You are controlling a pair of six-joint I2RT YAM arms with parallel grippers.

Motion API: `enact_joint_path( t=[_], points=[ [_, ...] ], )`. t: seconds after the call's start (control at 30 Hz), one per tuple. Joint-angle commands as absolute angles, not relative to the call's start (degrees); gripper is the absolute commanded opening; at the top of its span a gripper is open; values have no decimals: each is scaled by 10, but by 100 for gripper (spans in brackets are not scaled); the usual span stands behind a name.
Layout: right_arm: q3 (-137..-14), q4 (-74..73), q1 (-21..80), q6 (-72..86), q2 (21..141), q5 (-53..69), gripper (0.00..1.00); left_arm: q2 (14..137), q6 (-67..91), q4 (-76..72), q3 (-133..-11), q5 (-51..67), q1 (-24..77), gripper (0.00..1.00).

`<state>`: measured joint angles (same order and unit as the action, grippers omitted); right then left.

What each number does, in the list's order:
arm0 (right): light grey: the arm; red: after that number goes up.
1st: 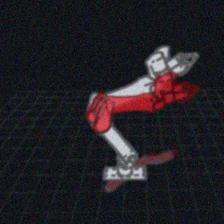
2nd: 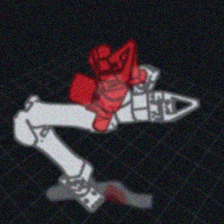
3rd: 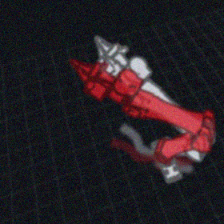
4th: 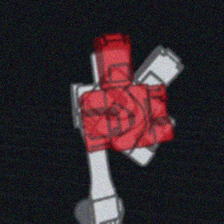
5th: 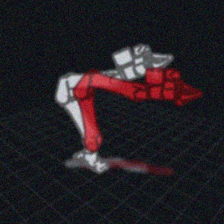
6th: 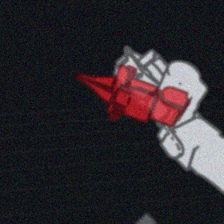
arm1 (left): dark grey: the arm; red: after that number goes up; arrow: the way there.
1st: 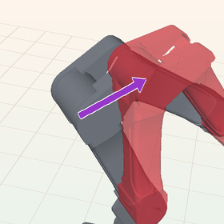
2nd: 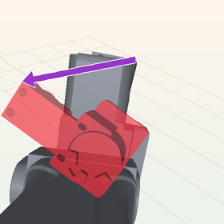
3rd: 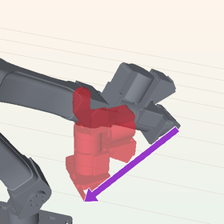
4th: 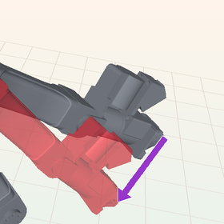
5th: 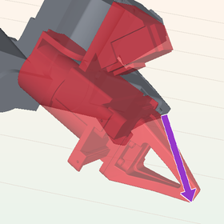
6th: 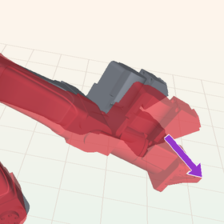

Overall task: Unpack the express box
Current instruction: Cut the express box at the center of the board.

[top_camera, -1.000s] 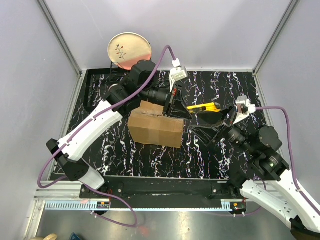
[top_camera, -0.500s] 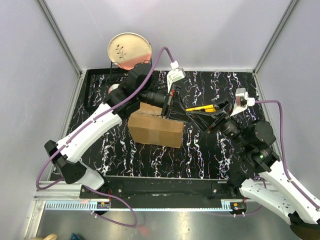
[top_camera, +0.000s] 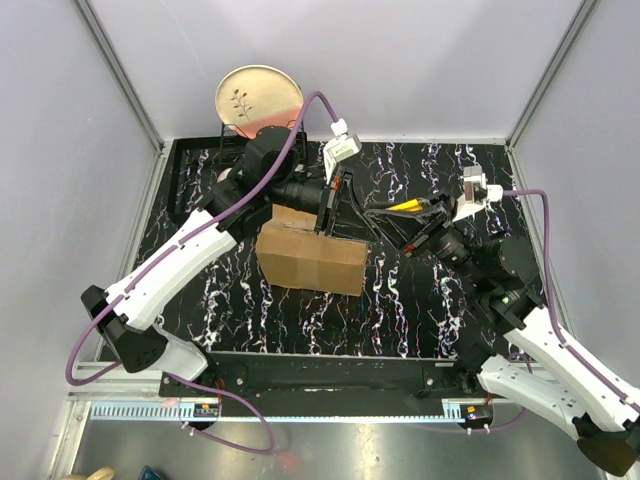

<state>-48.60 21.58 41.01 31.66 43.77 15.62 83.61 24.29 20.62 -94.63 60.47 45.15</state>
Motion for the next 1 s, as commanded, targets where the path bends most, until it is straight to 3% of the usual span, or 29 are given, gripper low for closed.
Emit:
enact_joint_path(
  t=[0.0,0.17,0.27,0.3,0.6,0.73,0.83,0.97],
  points=[
    [-492,275,410,330,479,166,31,821,258,188,-940,607,461,0],
    [-490,288,410,334,486,172,29,820,250,193,-937,608,461,0],
    [-490,289,410,333,488,179,13,823,248,195,-942,608,461,0],
    [-492,289,410,331,490,182,0,824,248,195,-942,608,461,0],
    [-436,227,411,324,420,93,0,829,233,214,-978,599,438,0],
    [-382,188,410,351,374,-63,0,836,180,307,-1018,564,392,43],
    [-337,138,411,411,353,-182,0,831,43,441,-1027,494,383,55],
    [-291,119,411,477,347,-284,0,810,-141,518,-959,359,383,62]
  ],
)
